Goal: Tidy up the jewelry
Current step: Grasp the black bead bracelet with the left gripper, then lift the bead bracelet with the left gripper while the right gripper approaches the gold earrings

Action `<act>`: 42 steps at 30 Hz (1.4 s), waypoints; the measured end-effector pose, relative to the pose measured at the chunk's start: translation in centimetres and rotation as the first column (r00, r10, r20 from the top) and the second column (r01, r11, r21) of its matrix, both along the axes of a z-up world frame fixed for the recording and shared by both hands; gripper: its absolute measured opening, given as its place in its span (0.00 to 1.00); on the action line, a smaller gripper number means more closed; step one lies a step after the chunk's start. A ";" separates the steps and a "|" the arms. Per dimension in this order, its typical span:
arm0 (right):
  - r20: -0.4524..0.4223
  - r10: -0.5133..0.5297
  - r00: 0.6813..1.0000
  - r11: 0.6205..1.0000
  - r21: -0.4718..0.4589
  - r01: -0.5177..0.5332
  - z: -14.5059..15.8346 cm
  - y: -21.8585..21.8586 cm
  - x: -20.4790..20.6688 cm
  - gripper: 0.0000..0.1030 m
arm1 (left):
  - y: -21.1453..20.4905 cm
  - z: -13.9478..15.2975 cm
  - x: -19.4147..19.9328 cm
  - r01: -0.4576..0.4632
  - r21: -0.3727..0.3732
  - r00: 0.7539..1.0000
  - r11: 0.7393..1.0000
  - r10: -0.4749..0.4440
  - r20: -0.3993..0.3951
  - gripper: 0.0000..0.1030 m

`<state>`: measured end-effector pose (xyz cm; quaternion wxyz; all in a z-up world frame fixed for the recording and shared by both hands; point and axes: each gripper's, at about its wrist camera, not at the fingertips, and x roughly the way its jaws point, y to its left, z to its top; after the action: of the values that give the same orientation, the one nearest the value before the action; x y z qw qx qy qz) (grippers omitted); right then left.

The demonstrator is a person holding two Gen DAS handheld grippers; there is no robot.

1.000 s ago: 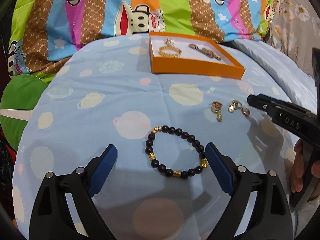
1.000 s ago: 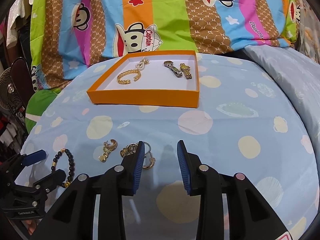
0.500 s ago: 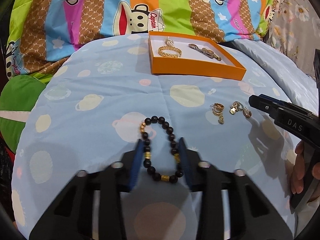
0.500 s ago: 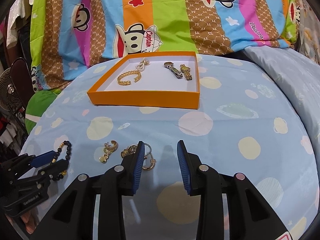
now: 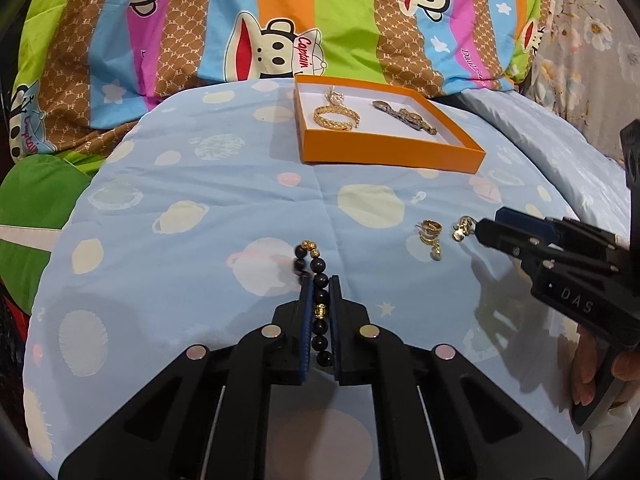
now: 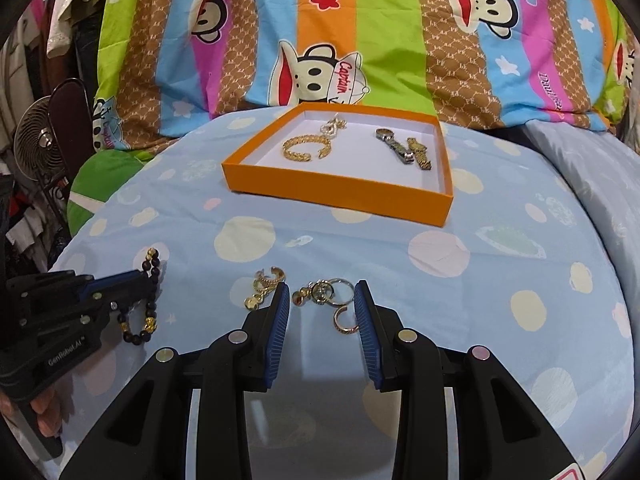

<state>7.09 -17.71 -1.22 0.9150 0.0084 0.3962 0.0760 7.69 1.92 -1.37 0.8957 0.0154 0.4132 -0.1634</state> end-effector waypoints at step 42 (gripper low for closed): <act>-0.076 0.050 0.996 0.996 0.081 -0.044 -1.3 2.6 3.4 0.15 | 0.6 0.3 0.2 -0.018 -0.021 1.000 1.000 0.019 0.004 0.07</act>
<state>10.53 -15.11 -2.47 0.8957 0.0384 0.4284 0.1126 7.88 2.53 -1.09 0.8981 0.0027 0.4098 -0.1593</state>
